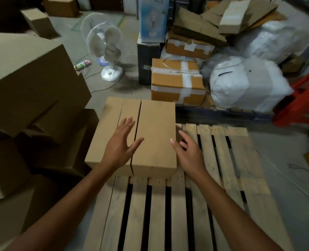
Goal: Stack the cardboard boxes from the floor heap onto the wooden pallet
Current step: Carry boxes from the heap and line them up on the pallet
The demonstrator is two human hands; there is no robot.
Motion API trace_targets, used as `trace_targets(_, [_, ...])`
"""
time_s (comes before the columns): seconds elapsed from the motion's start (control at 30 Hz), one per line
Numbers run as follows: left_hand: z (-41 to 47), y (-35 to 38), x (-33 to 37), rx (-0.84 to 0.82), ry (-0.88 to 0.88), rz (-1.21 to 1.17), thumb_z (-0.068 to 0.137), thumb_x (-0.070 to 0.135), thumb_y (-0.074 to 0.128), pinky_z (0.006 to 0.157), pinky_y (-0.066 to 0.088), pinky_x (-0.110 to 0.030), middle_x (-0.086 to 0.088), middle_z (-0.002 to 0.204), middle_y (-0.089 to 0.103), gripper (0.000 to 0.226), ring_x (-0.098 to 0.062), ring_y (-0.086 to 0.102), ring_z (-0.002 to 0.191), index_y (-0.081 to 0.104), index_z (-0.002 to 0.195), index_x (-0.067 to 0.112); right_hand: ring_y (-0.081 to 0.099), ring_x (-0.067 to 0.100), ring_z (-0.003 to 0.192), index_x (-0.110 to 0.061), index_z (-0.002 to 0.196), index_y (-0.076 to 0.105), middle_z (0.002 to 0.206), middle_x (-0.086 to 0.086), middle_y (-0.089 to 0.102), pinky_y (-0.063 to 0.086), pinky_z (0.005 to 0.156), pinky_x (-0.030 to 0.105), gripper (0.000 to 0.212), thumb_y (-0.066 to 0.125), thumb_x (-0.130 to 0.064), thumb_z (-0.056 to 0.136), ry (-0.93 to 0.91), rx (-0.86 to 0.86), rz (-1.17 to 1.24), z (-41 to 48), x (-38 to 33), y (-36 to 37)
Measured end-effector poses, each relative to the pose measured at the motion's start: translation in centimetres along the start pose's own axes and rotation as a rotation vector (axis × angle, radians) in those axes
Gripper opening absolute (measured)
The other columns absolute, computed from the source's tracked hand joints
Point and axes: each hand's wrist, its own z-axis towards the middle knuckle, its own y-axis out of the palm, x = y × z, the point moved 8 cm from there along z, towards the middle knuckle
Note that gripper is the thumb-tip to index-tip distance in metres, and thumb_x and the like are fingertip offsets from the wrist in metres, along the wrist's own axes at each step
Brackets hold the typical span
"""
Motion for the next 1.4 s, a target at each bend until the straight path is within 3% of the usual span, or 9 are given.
trace_targets(0.3, [-16.4, -13.7, 12.9, 0.194, -0.091, -0.319, 0.091, 0.054, 0.053, 0.12, 0.027, -0.05, 0.006, 0.161, 0.032, 0.071, -0.003, 0.019, 0.151, 0.038, 0.153, 0.022, 0.055, -0.01, 0.115, -0.023, 0.145, 0.048, 0.119, -0.032, 0.055, 0.054, 0.099, 0.035, 0.066, 0.061, -0.047, 0.085, -0.097, 0.063, 0.238, -20.8, -13.6, -8.7])
trace_targets(0.67, [-35.4, -20.2, 21.4, 0.286, -0.162, -0.32, 0.092, 0.051, 0.056, 0.115, 0.032, -0.037, 0.006, 0.158, 0.037, 0.066, -0.003, 0.03, 0.145, 0.039, 0.151, 0.028, 0.056, -0.006, 0.119, -0.028, 0.141, 0.054, 0.139, -0.013, 0.056, 0.053, 0.101, 0.045, 0.061, 0.062, -0.05, 0.085, -0.132, -0.102, 0.238, -40.3, -13.6, -12.1])
trace_targets(0.73, [-38.6, -20.7, 21.7, 0.32, -0.197, -0.327, 0.091, 0.058, 0.053, 0.114, 0.034, -0.036, 0.007, 0.158, 0.038, 0.07, -0.005, 0.033, 0.145, 0.04, 0.152, 0.026, 0.057, -0.007, 0.117, -0.03, 0.139, 0.054, 0.137, -0.013, 0.057, 0.053, 0.1, 0.04, 0.058, 0.066, -0.053, 0.086, -0.152, -0.145, 0.24, -42.7, -13.5, -12.1])
trace_targets(0.83, [-43.5, -21.4, 21.5, 0.384, -0.258, -0.314, 0.089, 0.064, 0.05, 0.115, 0.036, -0.038, 0.009, 0.157, 0.039, 0.074, -0.005, 0.035, 0.143, 0.04, 0.152, 0.026, 0.055, -0.015, 0.113, -0.031, 0.139, 0.054, 0.138, -0.012, 0.057, 0.052, 0.091, 0.019, 0.06, 0.064, -0.054, 0.085, -0.197, -0.2, 0.226, -45.6, -13.7, -11.6])
trace_targets(0.93, [-48.4, -22.9, 21.1, 0.457, -0.316, -0.304, 0.088, 0.065, 0.051, 0.114, 0.04, -0.044, 0.006, 0.156, 0.042, 0.075, -0.008, 0.039, 0.142, 0.042, 0.151, 0.025, 0.055, -0.01, 0.116, -0.034, 0.139, 0.054, 0.137, -0.016, 0.056, 0.049, 0.09, 0.017, 0.058, 0.063, -0.056, 0.086, -0.223, -0.282, 0.195, -48.3, -14.2, -9.8])
trace_targets(1.03, [-52.6, -25.3, 20.1, 0.526, -0.355, -0.29, 0.086, 0.065, 0.049, 0.112, 0.039, -0.038, 0.004, 0.156, 0.041, 0.077, -0.013, 0.04, 0.142, 0.043, 0.15, 0.024, 0.056, -0.007, 0.117, -0.036, 0.137, 0.054, 0.136, -0.016, 0.056, 0.048, 0.081, 0.01, 0.049, 0.063, -0.049, 0.09, -0.255, -0.373, 0.179, -50.6, -15.3, -7.1])
trace_targets(1.13, [-56.0, -27.9, 17.8, 0.589, -0.398, -0.241, 0.086, 0.066, 0.049, 0.107, 0.035, -0.024, 0.015, 0.152, 0.036, 0.074, -0.006, 0.036, 0.139, 0.041, 0.15, 0.029, 0.056, -0.006, 0.117, -0.039, 0.134, 0.053, 0.134, -0.019, 0.057, 0.046, 0.082, 0.013, 0.045, 0.063, -0.049, 0.091, -0.287, -0.443, 0.164, -52.5, -16.9, -3.7])
trace_targets(1.3, [-60.4, -32.2, 12.4, 0.673, -0.504, -0.204, 0.09, 0.062, 0.053, 0.109, 0.04, -0.043, 0.016, 0.153, 0.035, 0.065, -0.011, 0.037, 0.139, 0.035, 0.149, 0.042, 0.055, -0.009, 0.114, -0.039, 0.132, 0.054, 0.133, -0.019, 0.057, 0.046, 0.084, 0.013, 0.039, 0.062, -0.042, 0.094, -0.311, -0.552, 0.12, -54.9, -18.9, 3.4])
trace_targets(1.4, [-62.7, -35.1, 8.9, 0.718, -0.561, -0.196, 0.091, 0.055, 0.054, 0.109, 0.041, -0.045, 0.006, 0.157, 0.038, 0.064, -0.016, 0.039, 0.14, 0.037, 0.15, 0.036, 0.056, -0.009, 0.113, -0.036, 0.134, 0.055, 0.134, -0.018, 0.058, 0.05, 0.089, 0.018, 0.041, 0.063, -0.041, 0.095, -0.318, -0.605, 0.109, -55.7, -20.4, 8.8])
